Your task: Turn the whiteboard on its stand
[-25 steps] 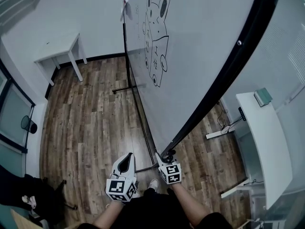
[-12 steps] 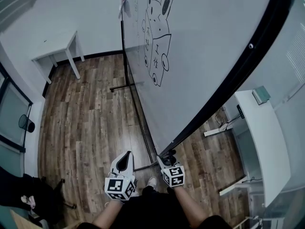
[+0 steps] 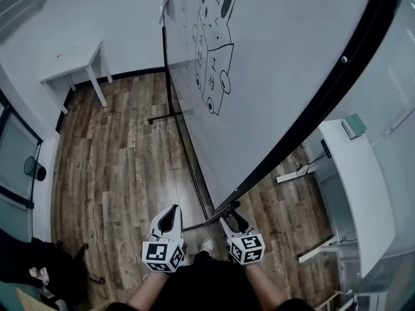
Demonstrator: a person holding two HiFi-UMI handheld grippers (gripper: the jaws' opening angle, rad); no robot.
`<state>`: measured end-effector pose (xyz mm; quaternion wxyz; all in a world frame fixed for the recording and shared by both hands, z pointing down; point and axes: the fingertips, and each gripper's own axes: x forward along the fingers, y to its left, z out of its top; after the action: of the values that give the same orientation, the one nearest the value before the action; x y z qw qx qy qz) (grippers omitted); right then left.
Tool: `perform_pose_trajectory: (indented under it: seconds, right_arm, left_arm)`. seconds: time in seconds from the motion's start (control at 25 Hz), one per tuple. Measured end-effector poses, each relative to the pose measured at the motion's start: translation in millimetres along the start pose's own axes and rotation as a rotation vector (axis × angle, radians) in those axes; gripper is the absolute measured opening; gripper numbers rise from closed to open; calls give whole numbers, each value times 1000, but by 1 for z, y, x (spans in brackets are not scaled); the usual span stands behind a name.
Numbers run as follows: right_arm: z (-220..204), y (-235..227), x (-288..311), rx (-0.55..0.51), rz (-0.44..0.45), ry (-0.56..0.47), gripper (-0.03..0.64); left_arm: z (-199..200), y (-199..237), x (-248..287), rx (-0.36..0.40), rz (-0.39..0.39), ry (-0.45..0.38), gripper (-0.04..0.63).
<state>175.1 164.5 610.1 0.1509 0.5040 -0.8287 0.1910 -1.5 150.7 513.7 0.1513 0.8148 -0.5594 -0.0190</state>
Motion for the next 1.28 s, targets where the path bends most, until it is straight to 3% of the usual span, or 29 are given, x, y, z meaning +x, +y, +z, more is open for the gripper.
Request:
perform_pose_trajectory:
  seconds: [0.24, 0.56, 0.88, 1.28]
  right_arm:
    - [19, 14, -27, 12, -14, -73, 179]
    - [45, 32, -51, 15, -35, -199, 68]
    - [47, 38, -54, 12, -40, -217, 21]
    - [48, 44, -55, 11, -34, -223, 20]
  left_arm:
    - [1, -2, -4, 5, -14, -1, 18]
    - [-2, -10, -13, 11, -36, 6, 18]
    - [-8, -13, -17, 16, -50, 16, 18]
    - [-9, -12, -21, 11, -51, 15, 18]
